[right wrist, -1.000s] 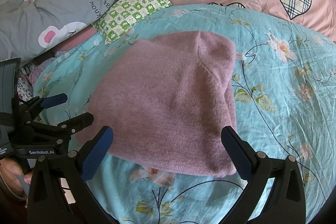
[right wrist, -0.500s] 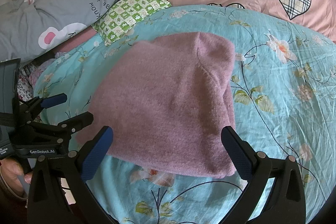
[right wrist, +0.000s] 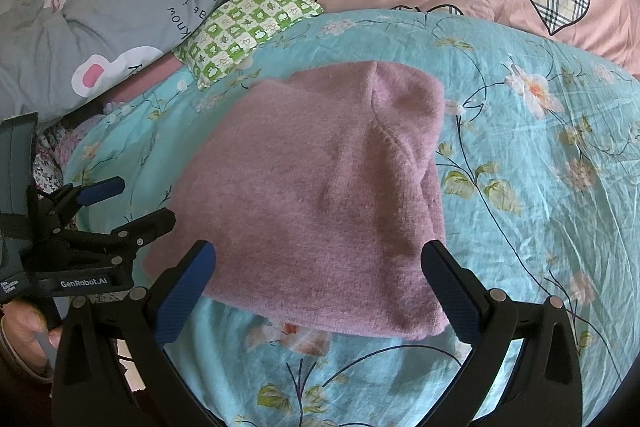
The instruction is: Fold small clothes
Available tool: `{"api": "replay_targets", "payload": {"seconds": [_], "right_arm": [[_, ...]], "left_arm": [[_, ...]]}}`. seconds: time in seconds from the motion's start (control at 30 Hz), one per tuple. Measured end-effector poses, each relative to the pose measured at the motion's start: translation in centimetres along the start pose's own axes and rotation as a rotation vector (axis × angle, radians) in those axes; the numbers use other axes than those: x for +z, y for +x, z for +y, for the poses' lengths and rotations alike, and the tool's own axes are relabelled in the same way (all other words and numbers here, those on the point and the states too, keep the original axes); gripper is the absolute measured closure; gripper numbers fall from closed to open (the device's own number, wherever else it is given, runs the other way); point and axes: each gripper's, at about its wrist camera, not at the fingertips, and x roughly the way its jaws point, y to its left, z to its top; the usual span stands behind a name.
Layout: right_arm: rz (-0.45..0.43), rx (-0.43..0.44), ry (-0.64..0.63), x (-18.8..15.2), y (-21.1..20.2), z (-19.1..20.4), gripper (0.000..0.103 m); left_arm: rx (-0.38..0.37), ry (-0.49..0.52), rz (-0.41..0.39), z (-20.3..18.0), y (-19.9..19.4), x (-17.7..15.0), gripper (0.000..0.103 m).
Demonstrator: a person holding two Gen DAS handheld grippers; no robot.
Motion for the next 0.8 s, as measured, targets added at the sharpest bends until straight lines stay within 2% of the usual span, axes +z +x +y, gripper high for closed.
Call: {"api": "replay_targets", "payload": {"seconds": [0.8], "right_arm": [[0.001, 0.003, 0.002, 0.11, -0.02, -0.38, 0.001]], "left_arm": [[0.005, 0.002, 0.001, 0.07, 0.12, 0.05, 0.001]]}}
